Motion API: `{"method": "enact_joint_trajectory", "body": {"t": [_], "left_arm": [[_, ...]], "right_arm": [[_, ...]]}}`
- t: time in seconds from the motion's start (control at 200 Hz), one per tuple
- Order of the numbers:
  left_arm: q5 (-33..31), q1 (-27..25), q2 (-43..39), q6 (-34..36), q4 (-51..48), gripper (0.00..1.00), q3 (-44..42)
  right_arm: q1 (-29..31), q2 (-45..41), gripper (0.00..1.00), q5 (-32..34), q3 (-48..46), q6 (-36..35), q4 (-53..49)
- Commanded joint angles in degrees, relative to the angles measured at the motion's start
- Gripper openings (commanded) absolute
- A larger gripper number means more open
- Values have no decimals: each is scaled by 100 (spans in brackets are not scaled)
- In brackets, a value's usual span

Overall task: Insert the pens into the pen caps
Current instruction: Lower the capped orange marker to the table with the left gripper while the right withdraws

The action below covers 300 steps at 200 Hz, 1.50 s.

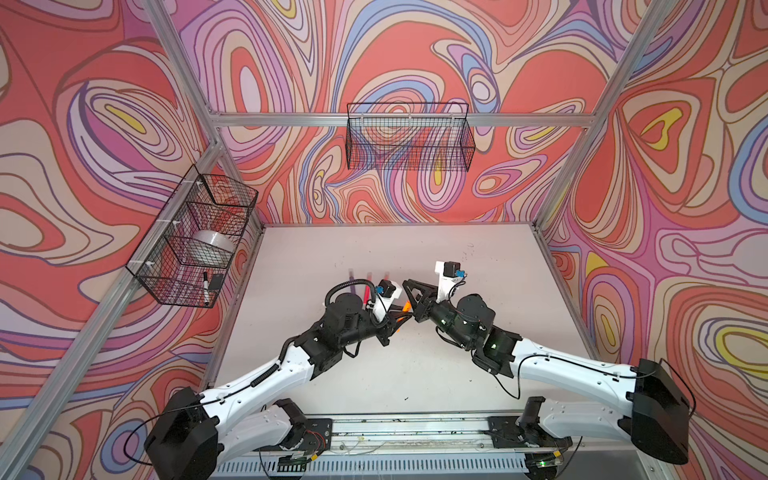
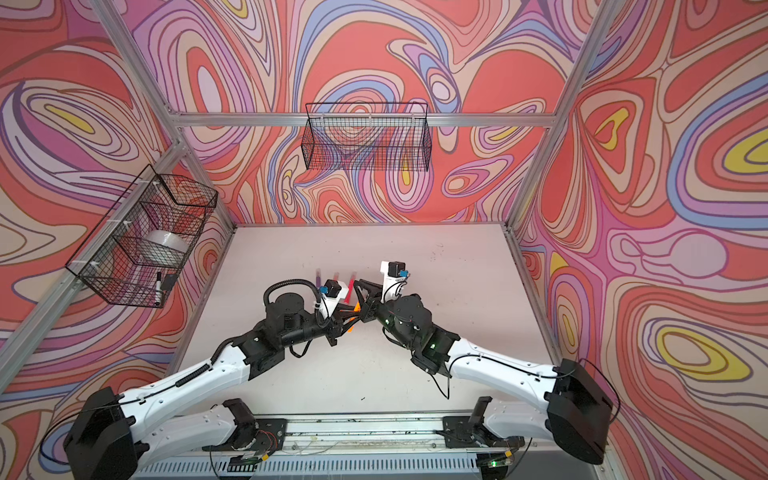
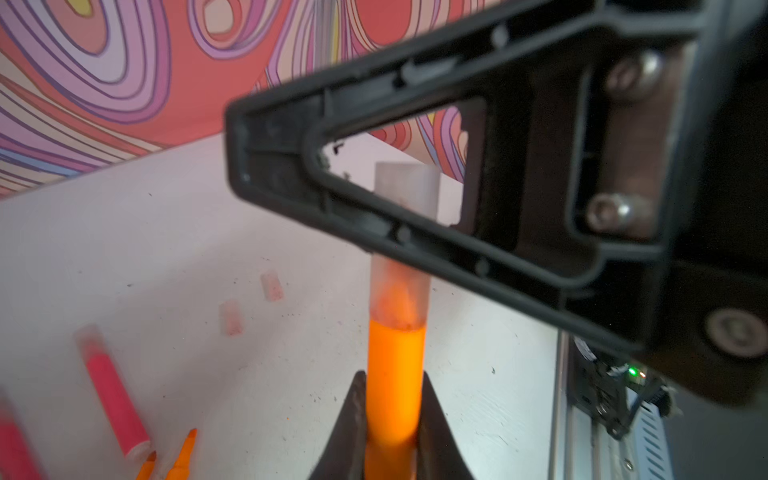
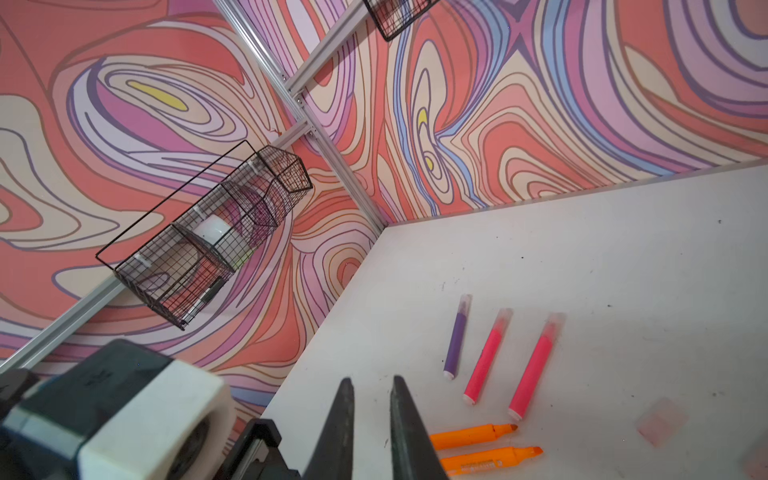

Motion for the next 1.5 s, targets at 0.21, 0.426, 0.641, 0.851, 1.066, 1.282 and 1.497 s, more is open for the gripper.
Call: {"method": "enact_joint_trajectory", "body": {"t": [0.21, 0.426, 0.641, 0.851, 1.066, 1.282, 1.497], "left_arm": [[-202, 1049, -139, -697, 819, 0, 972], [-2401, 473, -404, 413, 1072, 0, 492], [-2810, 303, -320, 497, 1663, 0, 7], [-2897, 309, -26, 353, 1036, 0, -44], [-3183, 809, 674, -168, 746, 0, -201], [-3552, 2038, 1842, -1327, -1097, 0, 818], [-3161, 2657, 2852, -1866, -1491, 0, 1304]], "right_arm": [[685, 317, 0, -830, -511, 10, -334], [739, 688, 0, -197, 12, 1173, -1433], [773, 872, 0, 156, 267, 1474, -1671], [755, 228, 47, 1089, 469, 1065, -2276], [540, -609, 72, 1809, 364, 918, -2964], [374, -986, 76, 2160, 117, 1152, -3515], [48, -937, 76, 2124, 28, 1418, -3748]]}}
